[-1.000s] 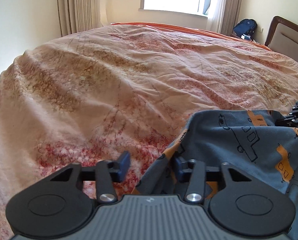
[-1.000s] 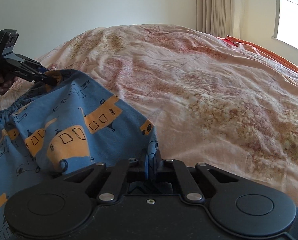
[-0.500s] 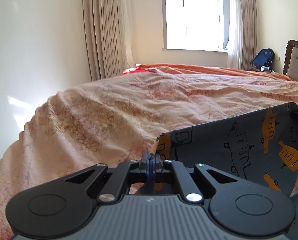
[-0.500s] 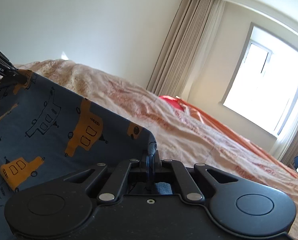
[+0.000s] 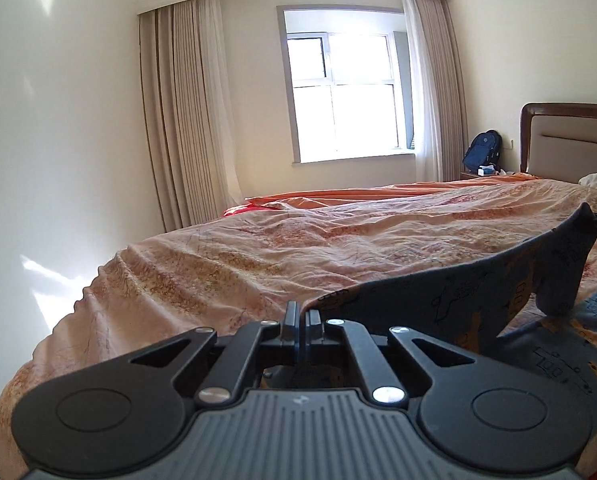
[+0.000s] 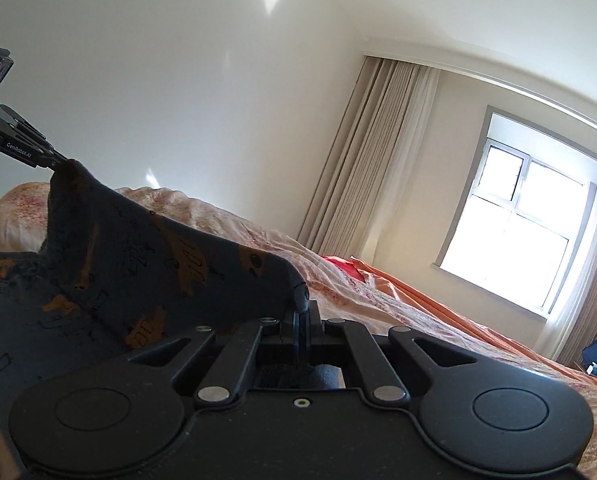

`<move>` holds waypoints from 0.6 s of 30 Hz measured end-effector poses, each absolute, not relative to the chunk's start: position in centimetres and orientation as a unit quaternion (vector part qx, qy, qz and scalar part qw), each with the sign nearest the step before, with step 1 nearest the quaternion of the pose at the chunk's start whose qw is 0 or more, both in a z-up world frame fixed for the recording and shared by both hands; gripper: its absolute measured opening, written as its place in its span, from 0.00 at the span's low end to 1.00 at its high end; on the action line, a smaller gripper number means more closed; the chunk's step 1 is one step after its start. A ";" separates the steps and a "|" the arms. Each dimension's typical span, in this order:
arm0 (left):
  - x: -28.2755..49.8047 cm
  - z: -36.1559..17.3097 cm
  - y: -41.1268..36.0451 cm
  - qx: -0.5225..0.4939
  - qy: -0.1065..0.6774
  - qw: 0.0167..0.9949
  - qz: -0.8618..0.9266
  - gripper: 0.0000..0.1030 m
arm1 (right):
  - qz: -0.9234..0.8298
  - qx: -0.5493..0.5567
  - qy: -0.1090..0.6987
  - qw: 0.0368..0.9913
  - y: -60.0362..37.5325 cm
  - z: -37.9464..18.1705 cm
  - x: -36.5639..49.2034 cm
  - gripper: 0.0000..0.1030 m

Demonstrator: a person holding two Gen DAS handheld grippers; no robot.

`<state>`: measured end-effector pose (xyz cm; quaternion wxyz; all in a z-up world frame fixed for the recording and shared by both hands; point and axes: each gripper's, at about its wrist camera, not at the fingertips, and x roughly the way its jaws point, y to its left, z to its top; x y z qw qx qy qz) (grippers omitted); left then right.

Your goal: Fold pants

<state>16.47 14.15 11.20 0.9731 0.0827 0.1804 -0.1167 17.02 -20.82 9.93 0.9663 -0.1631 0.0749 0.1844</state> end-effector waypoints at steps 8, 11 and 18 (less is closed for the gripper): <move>10.5 7.2 13.9 0.094 0.215 0.965 -0.121 0.00 | 0.223 -0.140 0.125 0.957 -21.9 6.7 10.4 0.02; 9.6 5.1 13.5 0.114 0.232 0.959 -0.117 0.00 | 0.229 -0.138 0.146 0.952 -21.3 4.8 9.1 0.02; 8.9 2.0 13.7 0.107 0.273 0.951 -0.101 0.00 | 0.224 -0.101 0.173 0.954 -21.0 1.8 8.0 0.02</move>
